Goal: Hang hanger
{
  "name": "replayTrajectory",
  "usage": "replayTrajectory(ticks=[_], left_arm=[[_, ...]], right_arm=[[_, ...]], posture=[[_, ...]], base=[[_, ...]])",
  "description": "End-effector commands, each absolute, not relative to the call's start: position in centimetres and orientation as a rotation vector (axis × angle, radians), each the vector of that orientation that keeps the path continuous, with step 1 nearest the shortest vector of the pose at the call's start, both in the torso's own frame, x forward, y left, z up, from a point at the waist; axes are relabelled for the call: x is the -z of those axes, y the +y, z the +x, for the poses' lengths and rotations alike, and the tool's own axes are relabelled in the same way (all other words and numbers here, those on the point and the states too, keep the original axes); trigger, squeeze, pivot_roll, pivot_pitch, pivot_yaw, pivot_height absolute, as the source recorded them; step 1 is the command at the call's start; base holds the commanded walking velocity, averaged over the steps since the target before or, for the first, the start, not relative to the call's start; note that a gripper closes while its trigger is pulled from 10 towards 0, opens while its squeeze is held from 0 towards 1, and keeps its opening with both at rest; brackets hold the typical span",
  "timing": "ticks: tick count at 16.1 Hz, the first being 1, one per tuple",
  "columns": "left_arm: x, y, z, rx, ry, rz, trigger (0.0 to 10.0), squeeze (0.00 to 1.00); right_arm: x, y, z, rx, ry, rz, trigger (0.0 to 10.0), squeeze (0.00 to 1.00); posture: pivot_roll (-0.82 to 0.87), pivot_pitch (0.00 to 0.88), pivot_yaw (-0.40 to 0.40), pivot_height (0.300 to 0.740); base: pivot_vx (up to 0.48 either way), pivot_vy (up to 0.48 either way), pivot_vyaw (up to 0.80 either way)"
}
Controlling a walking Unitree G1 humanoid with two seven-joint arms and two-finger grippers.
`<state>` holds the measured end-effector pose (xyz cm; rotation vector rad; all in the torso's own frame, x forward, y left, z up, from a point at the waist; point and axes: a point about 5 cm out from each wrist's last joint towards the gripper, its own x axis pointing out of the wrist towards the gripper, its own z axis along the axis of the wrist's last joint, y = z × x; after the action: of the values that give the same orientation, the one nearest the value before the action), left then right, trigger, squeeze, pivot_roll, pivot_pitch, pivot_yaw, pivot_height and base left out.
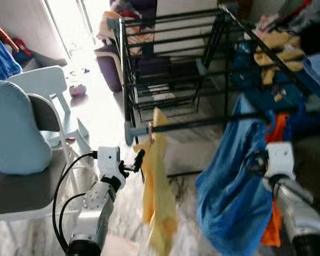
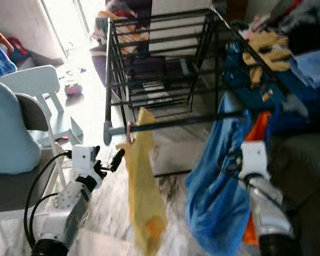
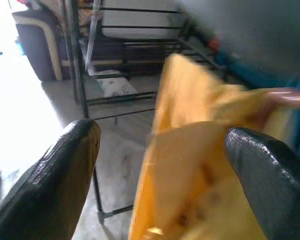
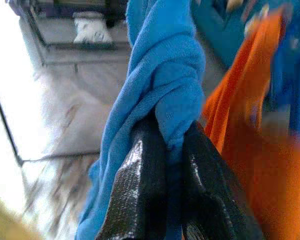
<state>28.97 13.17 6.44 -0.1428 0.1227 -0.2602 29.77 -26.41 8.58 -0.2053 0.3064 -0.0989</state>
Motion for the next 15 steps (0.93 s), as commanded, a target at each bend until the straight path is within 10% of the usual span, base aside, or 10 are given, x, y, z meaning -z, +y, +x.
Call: replayTrajectory(ticks=[1,15], left_arm=[[-6.1,14.5,28.8,0.208,0.143,-0.116,10.0,0.00],[-5.9,14.5,29.0,0.188,0.163,-0.088,10.0,0.00]], right_arm=[[-9.5,-25.4,30.7,0.034,0.268,-0.271,10.0,0.00],[-8.3,-21.4,33.5,-0.058,0.452,0.127,10.0,0.00]], posture=[[-0.21,0.000,0.066,0.740],[-0.19,0.000,0.063,0.740]], base=[[0.000,0.000,0.00],[0.000,0.000,0.00]])
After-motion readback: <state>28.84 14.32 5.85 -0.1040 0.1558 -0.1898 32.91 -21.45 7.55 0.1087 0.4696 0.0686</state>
